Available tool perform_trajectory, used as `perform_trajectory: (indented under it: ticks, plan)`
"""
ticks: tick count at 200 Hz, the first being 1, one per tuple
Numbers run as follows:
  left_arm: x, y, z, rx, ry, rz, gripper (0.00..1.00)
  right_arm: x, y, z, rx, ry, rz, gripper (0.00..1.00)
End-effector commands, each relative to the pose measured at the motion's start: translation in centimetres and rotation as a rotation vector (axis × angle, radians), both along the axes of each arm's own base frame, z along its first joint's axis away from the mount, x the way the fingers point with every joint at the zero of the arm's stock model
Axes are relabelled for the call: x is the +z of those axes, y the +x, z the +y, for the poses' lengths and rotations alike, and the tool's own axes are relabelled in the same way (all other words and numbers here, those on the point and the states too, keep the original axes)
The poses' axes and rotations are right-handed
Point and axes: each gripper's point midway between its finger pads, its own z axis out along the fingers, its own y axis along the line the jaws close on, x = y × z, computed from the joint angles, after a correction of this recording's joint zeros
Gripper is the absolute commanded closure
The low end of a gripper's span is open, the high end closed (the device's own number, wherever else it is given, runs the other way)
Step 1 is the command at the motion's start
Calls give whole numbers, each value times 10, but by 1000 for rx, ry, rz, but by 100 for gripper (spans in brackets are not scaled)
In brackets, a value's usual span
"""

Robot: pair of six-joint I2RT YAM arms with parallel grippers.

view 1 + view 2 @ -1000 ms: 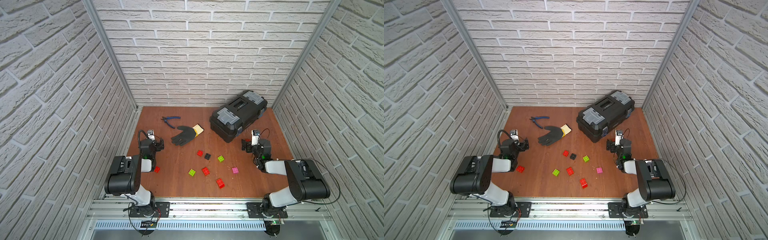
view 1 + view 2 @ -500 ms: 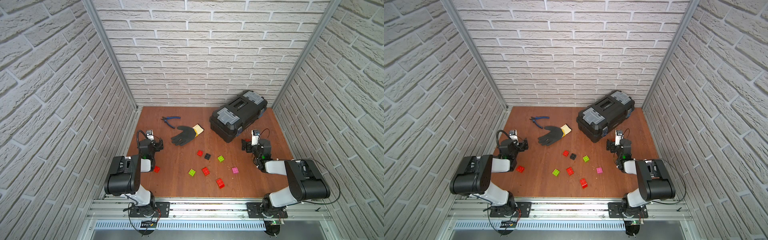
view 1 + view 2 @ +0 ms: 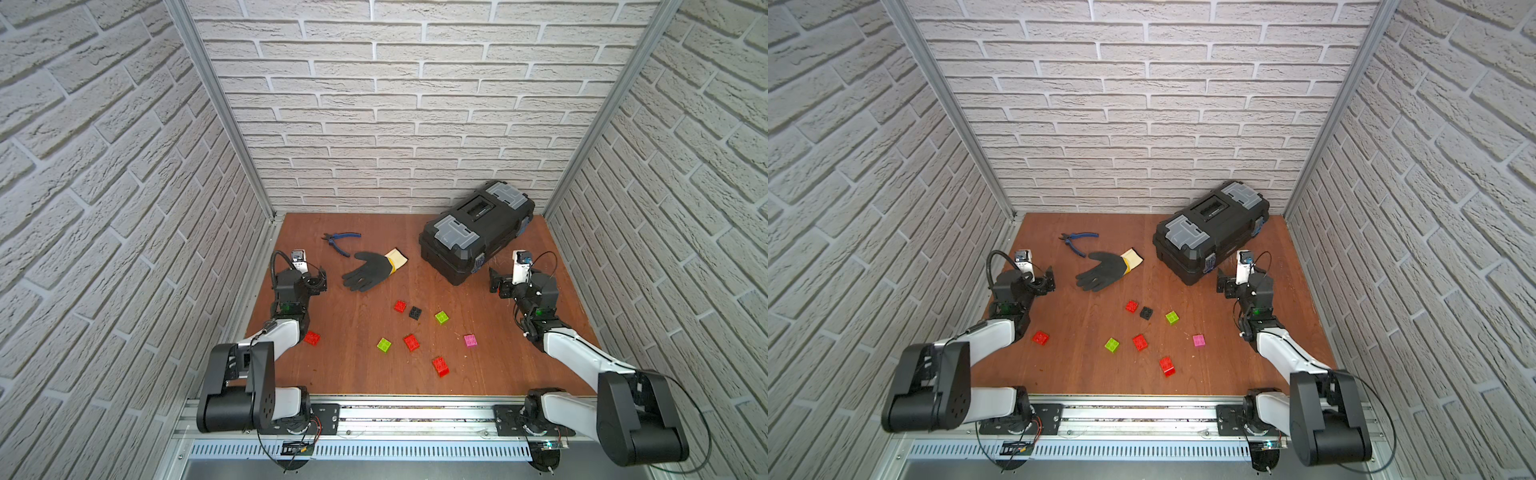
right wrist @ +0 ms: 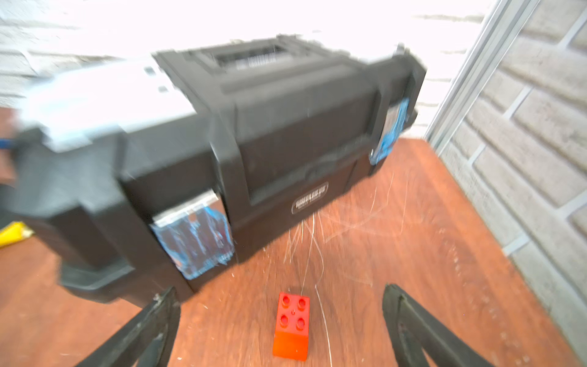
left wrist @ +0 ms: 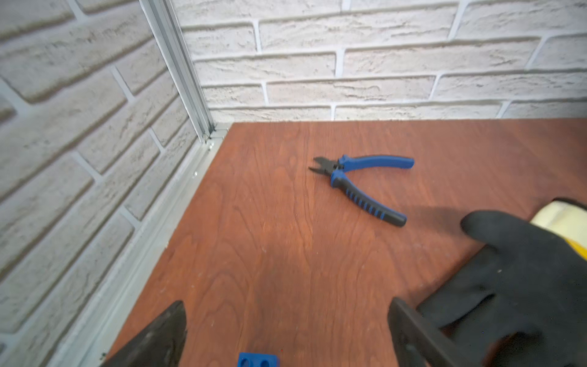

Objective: Assemble the letter s with lego
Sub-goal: Pick up the lego brick from the center of the board.

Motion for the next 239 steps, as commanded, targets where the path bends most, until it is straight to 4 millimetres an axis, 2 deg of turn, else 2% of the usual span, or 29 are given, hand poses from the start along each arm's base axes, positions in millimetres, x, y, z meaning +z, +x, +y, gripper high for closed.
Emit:
perform_trajectory:
  ticks: [1, 15, 36, 53, 81, 154, 203, 222, 239]
  plan:
    - [23, -4, 2, 35, 7, 20, 2, 9, -10, 10, 61, 5, 41, 0]
    - [35, -6, -7, 15, -10, 37, 2, 18, -16, 21, 121, 38, 52, 0]
    - [41, -11, -21, -3, -29, 107, 2, 30, -23, 38, 199, 108, 56, 0]
    - [37, -19, -32, -9, -67, 187, 2, 40, -30, 55, 272, 176, 75, 1]
    - [25, -38, -37, 22, -99, 299, 2, 48, -44, 83, 381, 245, 144, 2]
    - [10, -87, -38, 125, -284, 463, 2, 37, -90, 142, 600, 326, 375, 3]
    - [-14, -111, -35, 252, -414, 582, 2, 34, -106, 162, 671, 348, 433, 2]
    - [-30, -119, -39, 299, -486, 619, 2, 30, -112, 175, 719, 353, 464, 2]
    - [-46, -130, -32, 406, -522, 657, 2, 27, -117, 185, 760, 357, 487, 2]
